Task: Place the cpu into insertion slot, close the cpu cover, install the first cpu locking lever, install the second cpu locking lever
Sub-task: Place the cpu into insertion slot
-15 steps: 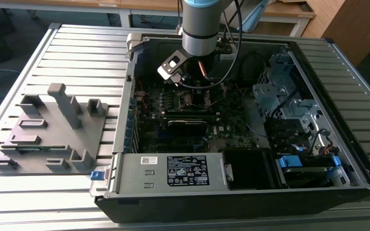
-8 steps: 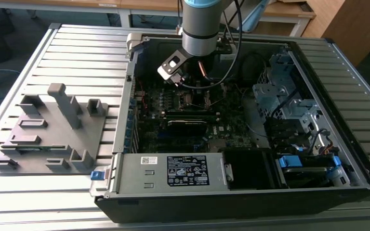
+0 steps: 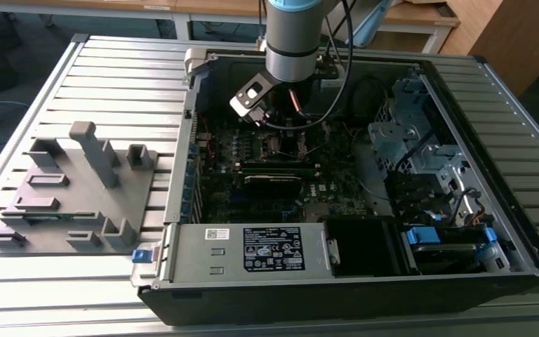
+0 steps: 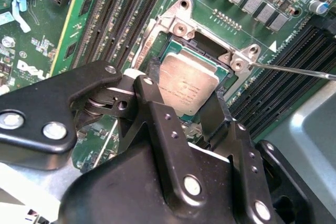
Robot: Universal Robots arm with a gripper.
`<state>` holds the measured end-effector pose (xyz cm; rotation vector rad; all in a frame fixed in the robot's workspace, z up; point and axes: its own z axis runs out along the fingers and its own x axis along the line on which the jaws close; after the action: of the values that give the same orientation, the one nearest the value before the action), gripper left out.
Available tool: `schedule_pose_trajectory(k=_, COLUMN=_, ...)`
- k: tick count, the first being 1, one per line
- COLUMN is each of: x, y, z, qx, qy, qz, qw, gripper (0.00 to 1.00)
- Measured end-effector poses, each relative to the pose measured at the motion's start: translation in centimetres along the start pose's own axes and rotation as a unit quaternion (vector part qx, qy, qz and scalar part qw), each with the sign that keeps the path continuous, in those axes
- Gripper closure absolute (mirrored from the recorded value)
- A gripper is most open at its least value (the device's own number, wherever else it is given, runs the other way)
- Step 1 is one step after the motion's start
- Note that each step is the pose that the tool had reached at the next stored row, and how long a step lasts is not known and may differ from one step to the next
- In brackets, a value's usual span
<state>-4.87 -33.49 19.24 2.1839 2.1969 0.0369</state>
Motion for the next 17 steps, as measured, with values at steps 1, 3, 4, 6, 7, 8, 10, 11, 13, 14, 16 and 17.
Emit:
schedule_pose_trajectory(k=1, x=0.00, y=0.00, z=0.05, qx=0.0001, qy=-0.0001, qz=0.000, qw=1.0000, gripper=0.46)
schedule_pose_trajectory(k=3, x=-0.01, y=-0.02, z=0.13, qx=0.0002, qy=-0.0003, qz=0.000, qw=1.0000, gripper=0.46)
schedule_pose_trajectory(k=4, x=-0.02, y=-0.02, z=0.14, qx=0.0002, qy=-0.0003, qz=0.000, qw=1.0000, gripper=0.46)
schedule_pose_trajectory(k=6, x=-0.01, y=-0.01, z=0.17, qx=0.0001, qy=-0.0001, qz=0.000, qw=1.0000, gripper=0.46)
schedule_pose_trajectory(k=7, x=0.00, y=-0.01, z=0.17, qx=0.0000, qy=0.0000, qz=0.000, qw=1.0000, gripper=0.46)
schedule_pose_trajectory(k=8, x=0.00, y=-0.01, z=0.17, qx=0.0000, qy=0.0000, qz=0.000, qw=1.0000, gripper=0.46)
schedule_pose_trajectory(k=10, x=0.00, y=-0.01, z=0.17, qx=0.0000, qy=0.0000, qz=0.000, qw=1.0000, gripper=0.46)
schedule_pose_trajectory(k=11, x=0.00, y=-0.01, z=0.17, qx=0.0000, qy=0.0000, qz=0.000, qw=1.0000, gripper=0.46)
schedule_pose_trajectory(k=13, x=0.00, y=-0.01, z=0.18, qx=0.0000, qy=0.0000, qz=0.000, qw=1.0000, gripper=0.46)
schedule_pose_trajectory(k=14, x=0.00, y=-0.01, z=0.18, qx=0.0000, qy=0.0000, qz=0.000, qw=1.0000, gripper=0.46)
schedule_pose_trajectory(k=16, x=0.00, y=-0.01, z=0.18, qx=0.0000, qy=0.0000, qz=0.000, qw=1.0000, gripper=0.46)
schedule_pose_trajectory(k=17, x=0.00, y=-0.01, z=0.17, qx=-0.0001, qy=0.0002, qz=0.000, qw=1.0000, gripper=0.46)
